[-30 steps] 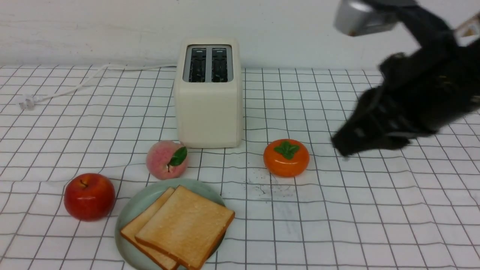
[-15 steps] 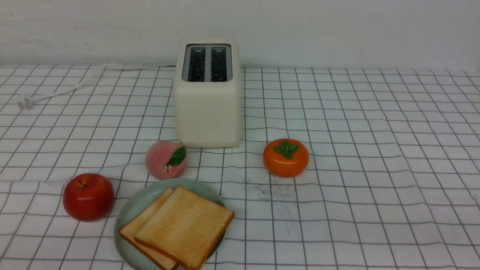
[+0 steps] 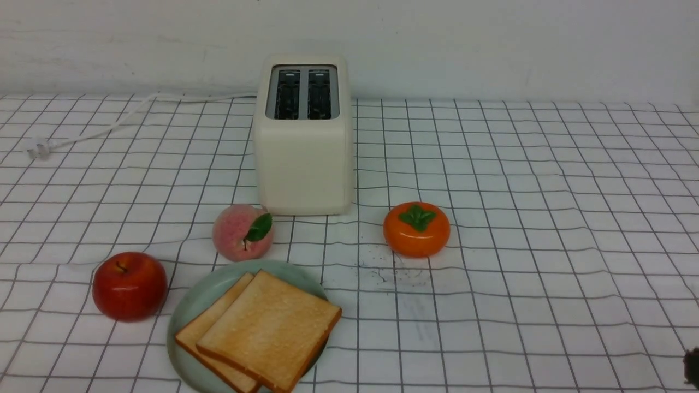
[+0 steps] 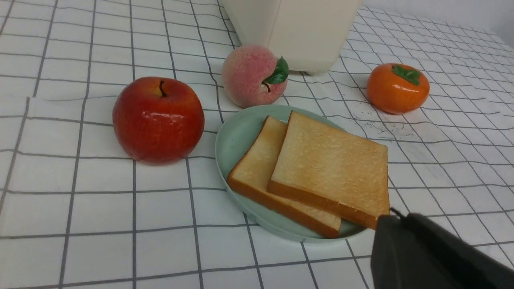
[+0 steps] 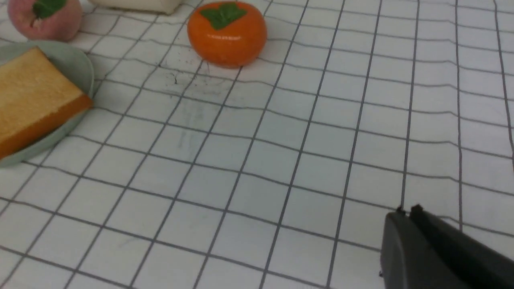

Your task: Take toasted bread from bread machine on white checkered table place on plate.

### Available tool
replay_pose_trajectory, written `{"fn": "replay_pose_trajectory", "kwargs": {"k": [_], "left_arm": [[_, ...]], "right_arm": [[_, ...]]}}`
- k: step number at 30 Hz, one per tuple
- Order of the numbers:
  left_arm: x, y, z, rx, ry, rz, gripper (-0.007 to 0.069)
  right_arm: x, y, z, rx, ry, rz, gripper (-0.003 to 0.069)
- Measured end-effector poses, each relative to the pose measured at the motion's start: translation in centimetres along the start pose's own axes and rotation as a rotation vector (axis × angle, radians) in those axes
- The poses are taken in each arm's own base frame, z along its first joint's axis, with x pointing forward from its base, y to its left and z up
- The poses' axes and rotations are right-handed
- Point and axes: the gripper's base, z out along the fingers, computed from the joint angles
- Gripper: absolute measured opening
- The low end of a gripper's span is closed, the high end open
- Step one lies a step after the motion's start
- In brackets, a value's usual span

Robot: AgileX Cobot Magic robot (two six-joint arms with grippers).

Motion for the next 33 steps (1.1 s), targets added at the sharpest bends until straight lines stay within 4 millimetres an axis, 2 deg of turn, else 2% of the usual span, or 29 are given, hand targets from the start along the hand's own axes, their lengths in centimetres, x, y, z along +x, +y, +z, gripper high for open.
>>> {"fn": "replay_pose_trajectory", "kwargs": {"k": [8, 12, 15, 17, 20, 28, 33], "left_arm": [[0.0, 0.0, 0.0, 0.001, 0.0, -0.001, -0.0006], [0.0, 0.0, 0.0, 0.001, 0.0, -0.001, -0.0002], [0.0, 0.0, 0.0, 0.001, 0.0, -0.001, 0.0], [0.0, 0.0, 0.0, 0.001, 0.0, -0.001, 0.0002], [0.0, 0.0, 0.0, 0.001, 0.0, -0.001, 0.0005], [0.0, 0.0, 0.0, 0.001, 0.0, -0.001, 0.0015], [0.0, 0.0, 0.0, 0.001, 0.0, -0.001, 0.0019]], "right_arm": [[1.8, -0.5, 0.5, 0.029, 0.029, -0.004, 0.0014], [2.9, -1.9, -0.6, 0.132, -0.084, 0.091, -0.0018], [4.7, -2.6, -0.7, 0.185, -0.149, 0.127, -0.002], [6.8, -3.0, -0.7, 0.226, -0.207, 0.181, -0.002], [7.9, -3.1, -0.7, 0.245, -0.263, 0.22, -0.002], [8.3, -3.1, -0.7, 0.247, -0.275, 0.232, -0.002], [8.7, -2.8, -0.2, 0.224, -0.264, 0.164, -0.002]]}}
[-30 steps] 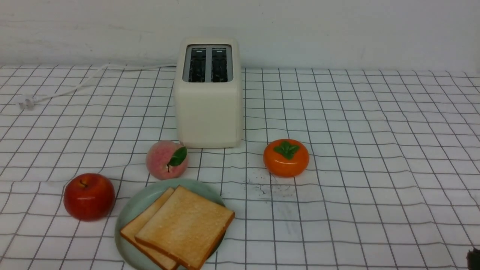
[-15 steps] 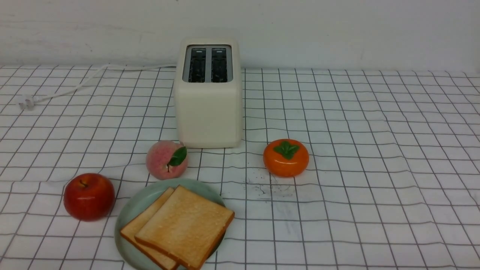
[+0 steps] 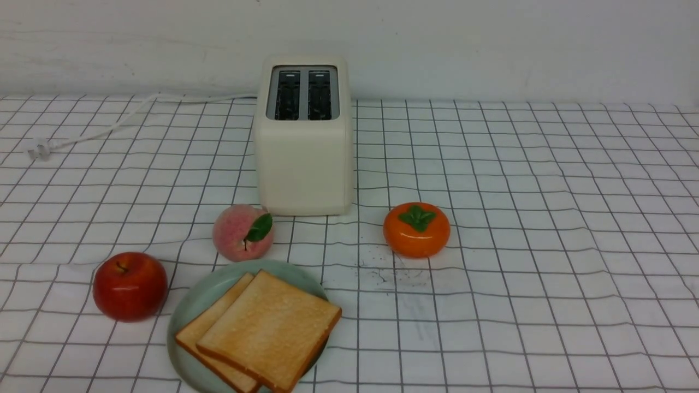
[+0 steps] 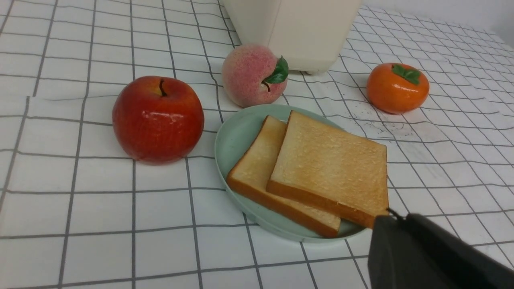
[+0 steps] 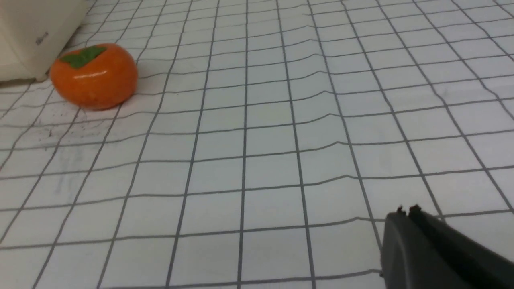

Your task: Take toasted bread from bread machine on white checkered table place on plate.

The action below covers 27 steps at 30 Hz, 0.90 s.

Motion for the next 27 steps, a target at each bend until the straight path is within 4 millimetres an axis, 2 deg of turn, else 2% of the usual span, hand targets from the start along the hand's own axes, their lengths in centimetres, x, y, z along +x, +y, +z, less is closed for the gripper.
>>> {"fn": "replay_pose_trajectory", "kwargs": {"k": [6, 27], "left_arm": [[0.0, 0.0, 0.0, 0.0, 0.0, 0.0, 0.0022], [0.0, 0.0, 0.0, 0.0, 0.0, 0.0, 0.0043]], "right_arm": [[0.11, 0.0, 0.0, 0.015, 0.009, -0.07, -0.002], [0.15, 0.08, 0.0, 0.006, 0.015, -0.068, -0.0014]]}}
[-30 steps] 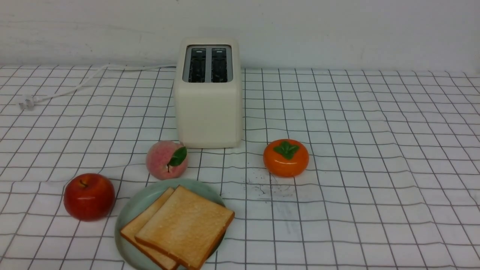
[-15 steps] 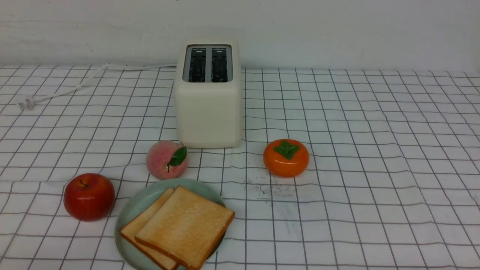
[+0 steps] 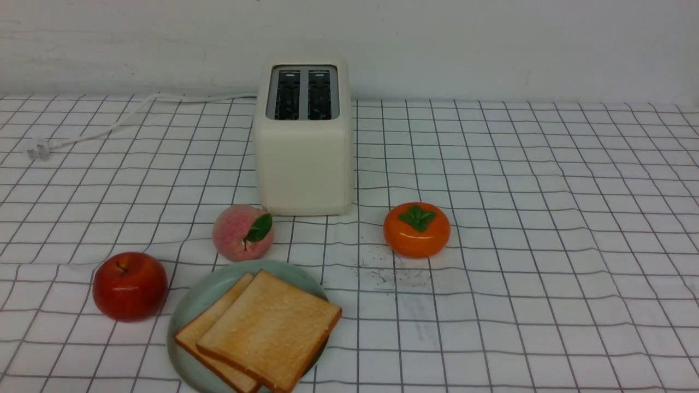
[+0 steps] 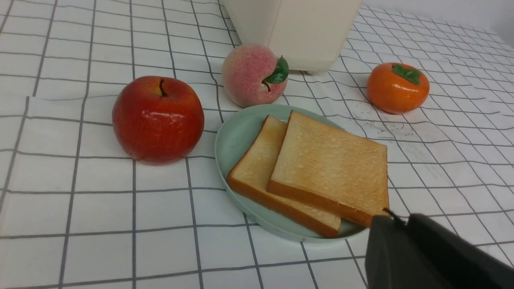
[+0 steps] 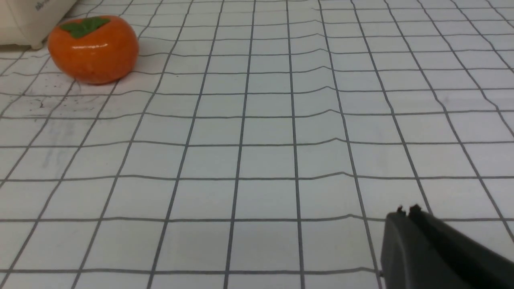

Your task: Take toasted bread from bread machine on white checkered table place on plate.

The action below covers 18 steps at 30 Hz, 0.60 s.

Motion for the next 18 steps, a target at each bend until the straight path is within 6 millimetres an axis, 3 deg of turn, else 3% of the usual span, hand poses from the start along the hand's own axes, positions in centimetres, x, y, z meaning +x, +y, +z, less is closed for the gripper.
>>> {"fn": "replay_pose_trajectory", "kwargs": {"k": [9, 15, 18], "left_arm": [[0.1, 0.7, 0.1, -0.071, 0.0, 0.165, 0.005], [0.8, 1.1, 0.8, -0.082, -0.034, 0.175, 0.0045], [0.9, 1.5, 1.1, -0.126, -0.148, 0.124, -0.0013]], "right_arm": [[0.0, 0.0, 0.0, -0.001, 0.0, 0.003, -0.001], [0.0, 0.0, 0.0, -0.001, 0.0, 0.003, -0.0007], [0.0, 0.0, 0.0, -0.001, 0.0, 0.003, -0.0007]]}}
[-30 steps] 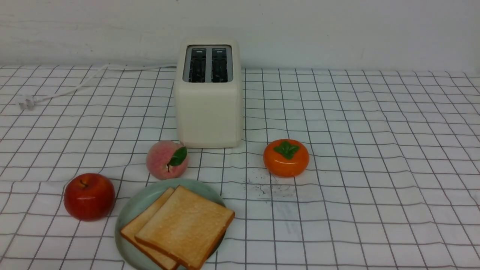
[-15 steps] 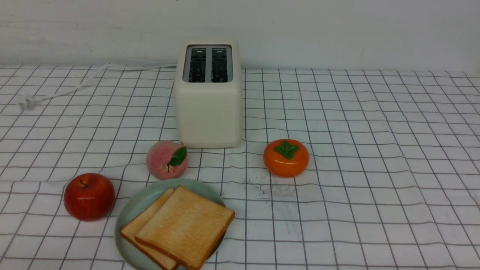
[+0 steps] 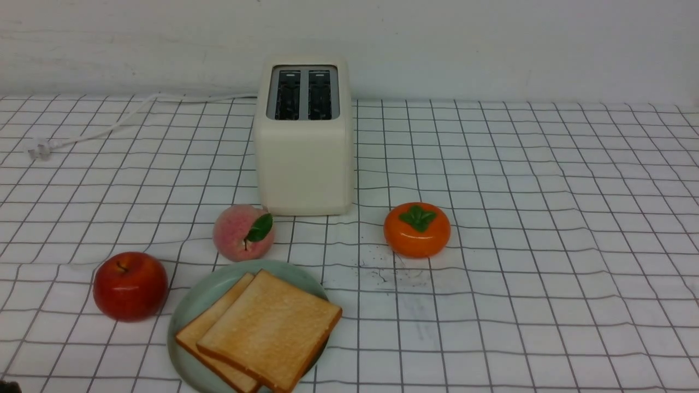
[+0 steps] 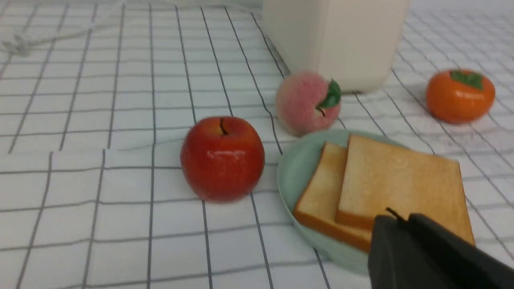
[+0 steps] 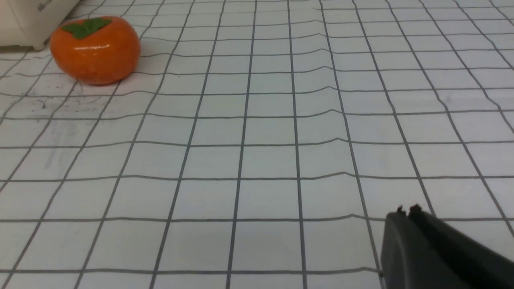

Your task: Take toasted bread from bread machine on white checkered table place on plate.

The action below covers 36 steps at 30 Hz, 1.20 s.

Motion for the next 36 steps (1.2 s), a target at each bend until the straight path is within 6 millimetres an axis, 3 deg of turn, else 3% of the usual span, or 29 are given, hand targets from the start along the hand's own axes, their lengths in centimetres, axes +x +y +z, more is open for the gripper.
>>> {"fn": "replay_pose_trajectory", "kwargs": {"k": [5, 9, 11, 36], "left_arm": [[2.0, 1.0, 0.9, -0.121, -0.034, -0.097, -0.0013], [4.7, 1.3, 1.4, -0.142, 0.082, -0.16, -0.0013], [5.1, 1.2, 1.4, -0.138, 0.122, -0.177, -0.0013], [5.3, 1.0, 1.4, -0.121, 0.131, -0.226, -0.0013]], "right_arm": [[0.0, 0.0, 0.0, 0.0, 0.0, 0.0, -0.0007], [0.0, 0.0, 0.0, 0.0, 0.001, 0.0, -0.0003], [0.0, 0.0, 0.0, 0.0, 0.001, 0.0, -0.0002], [0.0, 0.0, 0.0, 0.0, 0.001, 0.001, 0.002]]}}
